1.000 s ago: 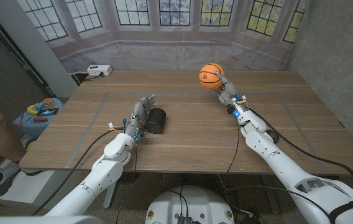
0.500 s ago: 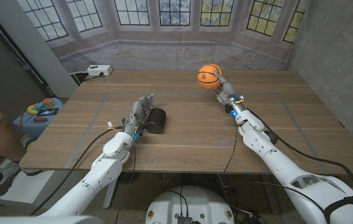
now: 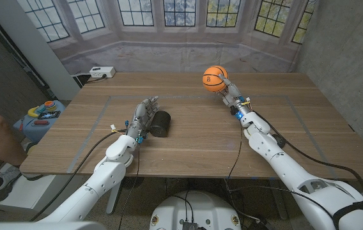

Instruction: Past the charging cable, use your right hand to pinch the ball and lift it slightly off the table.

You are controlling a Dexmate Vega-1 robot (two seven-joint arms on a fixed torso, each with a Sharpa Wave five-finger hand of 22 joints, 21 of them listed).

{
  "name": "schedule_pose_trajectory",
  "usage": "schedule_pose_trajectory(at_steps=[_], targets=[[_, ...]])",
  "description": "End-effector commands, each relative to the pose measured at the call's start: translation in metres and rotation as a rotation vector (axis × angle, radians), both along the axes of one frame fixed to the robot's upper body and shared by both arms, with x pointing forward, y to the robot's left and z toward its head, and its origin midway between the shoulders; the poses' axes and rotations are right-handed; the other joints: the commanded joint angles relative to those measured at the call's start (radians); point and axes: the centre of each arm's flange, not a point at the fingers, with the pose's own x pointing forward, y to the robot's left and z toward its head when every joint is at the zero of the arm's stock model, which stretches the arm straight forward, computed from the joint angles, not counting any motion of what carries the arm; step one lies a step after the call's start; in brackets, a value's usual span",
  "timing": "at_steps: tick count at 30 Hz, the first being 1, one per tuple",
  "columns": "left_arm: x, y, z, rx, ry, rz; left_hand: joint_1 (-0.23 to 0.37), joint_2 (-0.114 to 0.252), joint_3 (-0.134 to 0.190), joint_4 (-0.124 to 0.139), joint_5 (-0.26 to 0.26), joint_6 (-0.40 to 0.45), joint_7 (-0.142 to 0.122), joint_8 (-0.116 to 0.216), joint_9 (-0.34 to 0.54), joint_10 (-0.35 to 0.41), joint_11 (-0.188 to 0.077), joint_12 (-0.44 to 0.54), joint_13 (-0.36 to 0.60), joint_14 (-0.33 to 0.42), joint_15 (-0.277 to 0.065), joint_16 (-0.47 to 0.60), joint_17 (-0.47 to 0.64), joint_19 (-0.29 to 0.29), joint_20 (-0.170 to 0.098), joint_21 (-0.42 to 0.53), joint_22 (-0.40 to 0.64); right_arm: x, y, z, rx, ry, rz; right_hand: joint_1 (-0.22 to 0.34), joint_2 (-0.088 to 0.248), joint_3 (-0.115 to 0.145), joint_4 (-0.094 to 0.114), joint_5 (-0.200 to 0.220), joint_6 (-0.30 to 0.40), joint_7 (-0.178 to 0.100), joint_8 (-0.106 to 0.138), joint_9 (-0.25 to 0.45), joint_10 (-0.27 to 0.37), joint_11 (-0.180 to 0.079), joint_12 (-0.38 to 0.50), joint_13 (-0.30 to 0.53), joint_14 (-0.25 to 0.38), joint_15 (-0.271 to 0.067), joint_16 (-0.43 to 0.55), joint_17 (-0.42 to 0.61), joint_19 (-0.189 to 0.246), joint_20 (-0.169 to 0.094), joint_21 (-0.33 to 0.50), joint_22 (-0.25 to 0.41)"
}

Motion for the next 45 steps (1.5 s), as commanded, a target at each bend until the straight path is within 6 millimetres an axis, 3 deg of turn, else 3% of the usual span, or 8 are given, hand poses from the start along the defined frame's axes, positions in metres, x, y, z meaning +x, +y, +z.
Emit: schedule_pose_trajectory(at_steps=[1, 9, 12, 18, 32, 45], targets=[[-0.001, -0.001, -0.001, -0.002, 0.001, -0.001, 0.012, 0.001, 0.002, -0.004, 0.007, 0.006, 0.0, -0.001, 0.005, 0.004, 0.004, -0.001, 0.006, 0.003, 0.009, 0.001, 0.002, 0.012, 0.001, -0.002, 0.003, -0.004, 0.001, 0.0, 0.004, 0.015, -0.017, 0.044, 0.023, 0.003, -0.004, 0.005, 0.02, -0.001, 0.006, 0.003, 0.013, 0.001, 0.008, -0.001, 0.028, -0.03, 0.006, 0.004, 0.013, -0.005, 0.007, 0.006], [-0.004, 0.0, -0.001, -0.003, -0.002, 0.001, 0.014, 0.001, 0.001, -0.004, 0.007, 0.005, -0.001, -0.002, 0.005, 0.005, 0.002, -0.001, 0.006, 0.004, 0.009, 0.001, 0.002, 0.012, 0.001, -0.003, 0.003, -0.008, 0.001, 0.001, 0.006, 0.026, -0.048, 0.086, 0.025, 0.011, -0.009, 0.009, 0.05, -0.009, 0.012, 0.004, 0.048, -0.019, 0.018, -0.009, 0.074, -0.057, 0.019, 0.009, 0.05, -0.025, 0.024, 0.008], [-0.005, 0.0, -0.002, -0.004, -0.003, 0.002, 0.014, 0.001, 0.001, -0.004, 0.007, 0.006, 0.0, -0.002, 0.005, 0.004, 0.002, -0.001, 0.006, 0.004, 0.009, 0.001, 0.002, 0.013, 0.0, -0.003, 0.003, -0.01, 0.002, 0.001, 0.011, 0.03, -0.06, 0.115, 0.028, 0.016, -0.009, 0.011, 0.071, -0.018, 0.017, 0.006, 0.072, -0.032, 0.025, -0.016, 0.099, -0.072, 0.025, 0.014, 0.078, -0.06, 0.037, 0.009], [-0.007, 0.001, -0.003, -0.008, -0.006, 0.0, 0.016, 0.001, 0.001, -0.004, 0.007, 0.006, 0.0, -0.002, 0.005, 0.007, 0.0, -0.001, 0.006, 0.005, 0.009, 0.001, 0.002, 0.013, 0.0, -0.003, 0.003, -0.012, 0.003, 0.0, 0.023, 0.042, -0.072, 0.161, 0.027, 0.022, -0.013, 0.015, 0.113, -0.032, 0.029, 0.008, 0.114, -0.044, 0.036, -0.024, 0.149, -0.097, 0.037, 0.019, 0.124, -0.087, 0.062, 0.012], [-0.01, 0.001, -0.003, -0.016, -0.012, 0.002, 0.018, 0.001, 0.0, -0.003, 0.007, 0.01, 0.0, -0.001, 0.005, 0.01, -0.001, 0.001, 0.006, 0.008, 0.012, 0.002, 0.002, 0.015, 0.001, -0.004, 0.003, -0.014, 0.004, 0.001, 0.027, 0.068, -0.115, 0.231, 0.03, 0.024, -0.01, 0.017, 0.174, -0.049, 0.047, 0.012, 0.175, -0.07, 0.055, -0.036, 0.228, -0.135, 0.056, 0.03, 0.191, -0.125, 0.103, 0.016], [-0.009, -0.001, -0.002, -0.018, -0.011, 0.002, 0.019, 0.0, 0.001, -0.002, 0.008, 0.015, 0.002, 0.0, 0.006, 0.018, 0.0, 0.003, 0.006, 0.012, 0.012, 0.002, 0.002, 0.019, 0.002, -0.003, 0.003, -0.016, 0.004, 0.0, 0.07, 0.103, -0.17, 0.306, 0.043, 0.018, -0.008, 0.012, 0.24, -0.074, 0.068, 0.015, 0.236, -0.107, 0.088, -0.021, 0.327, -0.199, 0.085, 0.059, 0.271, -0.17, 0.162, 0.023]])
